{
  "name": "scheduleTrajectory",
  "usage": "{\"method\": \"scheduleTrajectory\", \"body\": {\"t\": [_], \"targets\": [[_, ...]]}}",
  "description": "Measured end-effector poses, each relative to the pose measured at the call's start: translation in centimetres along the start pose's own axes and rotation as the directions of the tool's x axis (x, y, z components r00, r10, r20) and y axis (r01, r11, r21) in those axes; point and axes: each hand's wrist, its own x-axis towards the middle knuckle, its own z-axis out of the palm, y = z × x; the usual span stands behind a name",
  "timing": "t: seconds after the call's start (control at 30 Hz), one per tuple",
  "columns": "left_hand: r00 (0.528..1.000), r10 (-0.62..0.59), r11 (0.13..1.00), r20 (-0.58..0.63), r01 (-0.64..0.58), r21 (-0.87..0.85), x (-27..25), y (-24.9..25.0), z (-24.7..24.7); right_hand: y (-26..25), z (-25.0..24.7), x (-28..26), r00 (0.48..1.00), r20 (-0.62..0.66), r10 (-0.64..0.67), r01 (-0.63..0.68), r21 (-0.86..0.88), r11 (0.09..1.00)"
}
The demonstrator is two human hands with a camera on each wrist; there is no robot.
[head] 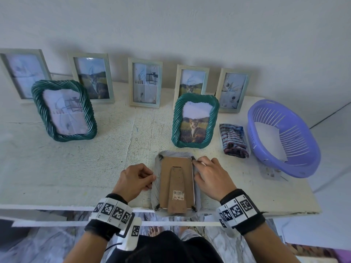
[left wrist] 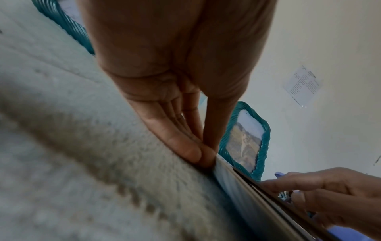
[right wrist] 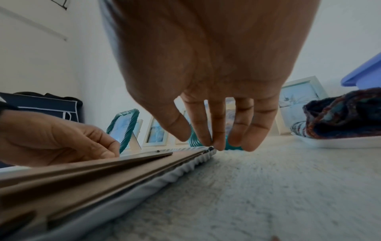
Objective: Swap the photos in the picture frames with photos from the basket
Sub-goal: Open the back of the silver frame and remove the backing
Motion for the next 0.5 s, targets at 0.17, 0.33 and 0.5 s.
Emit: {"method": "scheduleTrajectory", "body": {"t": [0.17, 0.33, 0.5], "targets": [[0.999, -0.02, 0.997, 0.03, 0.018, 0.078, 0.6, 1.0, -0.5, -1.2, -0.3, -1.0, 0.998, 0.047, 0.035, -0.04, 0.112, 0.993], [0.998, 0.054, 0.957, -0.014, -0.048, 0.285, 3.4, 3.2, -1.0, -1.8, 0.1, -1.3, 0.989, 0.131, 0.061, -0.071, 0.078, 0.994], [0.999, -0.019, 0.875, 0.029, 0.002, 0.485, 5.8, 5.3, -0.2, -2.1, 0.3, -1.4, 0.991, 0.113, 0.074, -0.081, 0.057, 0.995]]}}
